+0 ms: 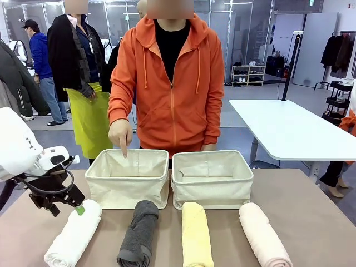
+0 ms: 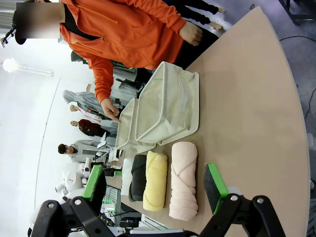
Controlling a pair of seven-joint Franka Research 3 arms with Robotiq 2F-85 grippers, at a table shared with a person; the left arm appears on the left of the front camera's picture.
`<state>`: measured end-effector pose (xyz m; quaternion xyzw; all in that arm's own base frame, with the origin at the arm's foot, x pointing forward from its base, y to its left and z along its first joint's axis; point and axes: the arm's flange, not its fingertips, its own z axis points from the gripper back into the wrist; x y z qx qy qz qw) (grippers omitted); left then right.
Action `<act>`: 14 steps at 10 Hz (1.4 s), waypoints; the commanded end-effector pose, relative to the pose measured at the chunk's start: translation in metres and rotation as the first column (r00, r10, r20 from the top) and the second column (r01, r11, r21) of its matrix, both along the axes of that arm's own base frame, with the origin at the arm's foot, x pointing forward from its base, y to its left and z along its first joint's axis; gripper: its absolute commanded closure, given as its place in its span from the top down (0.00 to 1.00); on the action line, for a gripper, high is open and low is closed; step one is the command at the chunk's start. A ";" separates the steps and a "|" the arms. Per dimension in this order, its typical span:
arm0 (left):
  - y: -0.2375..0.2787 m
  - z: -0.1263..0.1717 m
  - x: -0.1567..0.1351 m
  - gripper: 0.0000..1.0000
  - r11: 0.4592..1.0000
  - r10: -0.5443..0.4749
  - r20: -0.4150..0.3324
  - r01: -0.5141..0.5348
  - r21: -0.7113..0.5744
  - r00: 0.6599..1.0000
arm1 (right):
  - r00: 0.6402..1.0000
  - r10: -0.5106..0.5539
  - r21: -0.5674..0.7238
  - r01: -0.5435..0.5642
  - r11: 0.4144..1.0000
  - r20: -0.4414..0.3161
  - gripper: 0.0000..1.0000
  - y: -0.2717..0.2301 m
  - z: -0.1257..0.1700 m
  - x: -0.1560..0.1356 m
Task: Divide the towels into two baskets.
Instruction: Pick up one hotel-folded towel and place it in the Fabric basket indicated by the person.
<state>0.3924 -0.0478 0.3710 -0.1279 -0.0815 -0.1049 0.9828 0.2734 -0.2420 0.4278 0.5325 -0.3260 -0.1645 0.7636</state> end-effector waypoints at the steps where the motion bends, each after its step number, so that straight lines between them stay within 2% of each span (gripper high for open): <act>1: 0.006 -0.042 -0.062 1.00 0.999 -0.042 0.039 0.043 -0.033 0.998 | 1.000 -0.002 0.011 0.002 1.000 0.010 1.00 -0.001 0.003 -0.002; 6: -0.003 -0.057 -0.055 1.00 0.997 -0.068 -0.002 0.068 -0.029 0.998 | 1.000 -0.002 0.011 0.002 1.000 0.010 1.00 -0.001 0.003 -0.002; 9: -0.011 -0.066 -0.062 1.00 0.994 -0.101 -0.032 0.099 -0.055 0.994 | 1.000 -0.002 0.011 0.002 1.000 0.010 1.00 -0.001 0.003 -0.002; 10: -0.013 -0.068 -0.063 0.82 0.993 -0.108 -0.035 0.106 -0.060 0.993 | 1.000 -0.002 0.011 0.002 1.000 0.010 1.00 -0.001 0.003 -0.002; 11: -0.013 -0.068 -0.064 0.80 0.992 -0.110 -0.034 0.108 -0.061 0.993 | 1.000 -0.002 0.011 0.002 1.000 0.010 1.00 -0.001 0.003 -0.002; 12: -0.013 -0.068 -0.066 0.62 0.992 -0.118 -0.037 0.116 -0.059 0.992 | 1.000 -0.002 0.011 0.002 1.000 0.010 1.00 -0.001 0.003 -0.002; 13: -0.013 -0.068 -0.066 0.61 0.992 -0.118 -0.039 0.116 -0.058 0.992 | 1.000 -0.002 0.011 0.002 1.000 0.010 1.00 -0.001 0.003 -0.002; 14: -0.014 -0.067 -0.066 0.42 0.991 -0.120 -0.036 0.118 -0.057 0.992 | 1.000 -0.002 0.011 0.002 1.000 0.010 1.00 -0.001 0.003 -0.002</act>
